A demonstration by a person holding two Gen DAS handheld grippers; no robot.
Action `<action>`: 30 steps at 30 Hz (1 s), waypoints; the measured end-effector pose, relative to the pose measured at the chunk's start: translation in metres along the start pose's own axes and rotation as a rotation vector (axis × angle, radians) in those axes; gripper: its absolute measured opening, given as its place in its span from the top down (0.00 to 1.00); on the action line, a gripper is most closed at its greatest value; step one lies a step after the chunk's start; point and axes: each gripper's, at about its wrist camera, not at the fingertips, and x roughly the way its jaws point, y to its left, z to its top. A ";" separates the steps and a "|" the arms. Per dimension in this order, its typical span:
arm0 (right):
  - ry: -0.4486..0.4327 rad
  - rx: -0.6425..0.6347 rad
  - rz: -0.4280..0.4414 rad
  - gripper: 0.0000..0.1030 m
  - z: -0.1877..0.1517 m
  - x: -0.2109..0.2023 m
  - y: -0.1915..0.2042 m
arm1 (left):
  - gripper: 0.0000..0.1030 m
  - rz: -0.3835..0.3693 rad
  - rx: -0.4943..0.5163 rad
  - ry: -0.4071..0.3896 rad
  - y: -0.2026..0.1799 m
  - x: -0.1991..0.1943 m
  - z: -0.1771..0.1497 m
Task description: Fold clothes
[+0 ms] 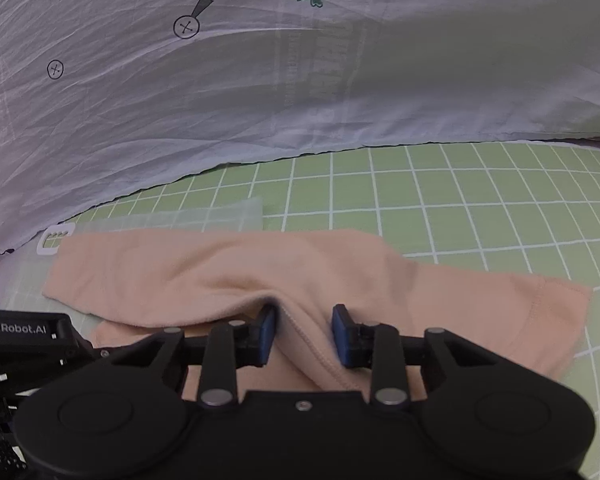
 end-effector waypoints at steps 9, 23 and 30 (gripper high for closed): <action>-0.171 0.171 -0.017 0.92 0.011 -0.065 -0.065 | 0.97 0.031 0.040 -0.100 0.008 -0.027 -0.007; -0.082 0.438 -0.384 0.87 -0.072 -0.140 -0.249 | 0.97 0.280 0.000 -0.356 0.063 -0.103 0.001; -0.087 0.196 -0.390 0.56 -0.067 -0.134 -0.212 | 0.94 0.334 0.084 -0.306 0.053 -0.096 -0.025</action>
